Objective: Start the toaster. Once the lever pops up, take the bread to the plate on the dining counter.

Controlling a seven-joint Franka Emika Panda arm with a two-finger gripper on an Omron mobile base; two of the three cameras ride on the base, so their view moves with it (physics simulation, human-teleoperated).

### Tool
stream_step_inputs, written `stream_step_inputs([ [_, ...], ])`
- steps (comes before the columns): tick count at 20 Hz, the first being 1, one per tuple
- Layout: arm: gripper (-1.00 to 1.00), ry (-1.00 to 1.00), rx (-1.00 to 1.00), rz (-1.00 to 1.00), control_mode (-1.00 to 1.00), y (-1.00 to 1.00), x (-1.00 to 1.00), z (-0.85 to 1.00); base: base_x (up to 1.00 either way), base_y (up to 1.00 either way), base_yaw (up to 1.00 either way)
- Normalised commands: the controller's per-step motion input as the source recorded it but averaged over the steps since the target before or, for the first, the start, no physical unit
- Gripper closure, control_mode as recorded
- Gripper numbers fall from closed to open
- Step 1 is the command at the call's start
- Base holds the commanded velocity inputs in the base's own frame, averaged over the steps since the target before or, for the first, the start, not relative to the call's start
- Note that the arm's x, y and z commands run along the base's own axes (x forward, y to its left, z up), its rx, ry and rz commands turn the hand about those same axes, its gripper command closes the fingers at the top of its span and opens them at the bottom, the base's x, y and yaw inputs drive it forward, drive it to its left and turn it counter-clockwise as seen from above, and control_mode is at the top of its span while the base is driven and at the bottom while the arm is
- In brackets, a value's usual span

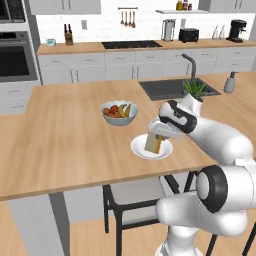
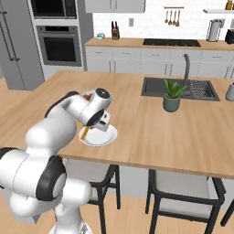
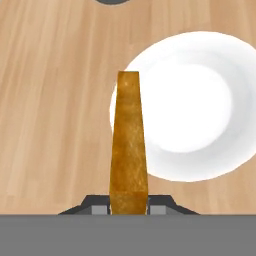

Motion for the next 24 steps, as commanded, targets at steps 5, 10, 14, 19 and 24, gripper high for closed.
stream_step_inputs([
  [5,1.00,0.07,0.00,0.00,-1.00,0.00,0.52,-0.26,0.00,0.00,0.00],
  [10,1.00,0.04,0.01,0.00,-1.00,0.00,0.54,-0.24,0.00,0.00,0.00],
  [14,1.00,0.03,0.00,0.00,-1.00,0.00,0.48,-0.29,0.00,0.00,0.00],
  [19,1.00,0.00,0.00,0.00,-1.00,0.00,0.34,-0.31,0.00,0.00,0.00],
  [24,1.00,0.00,0.00,0.00,-1.00,0.00,0.11,-0.27,0.00,0.00,0.00],
])
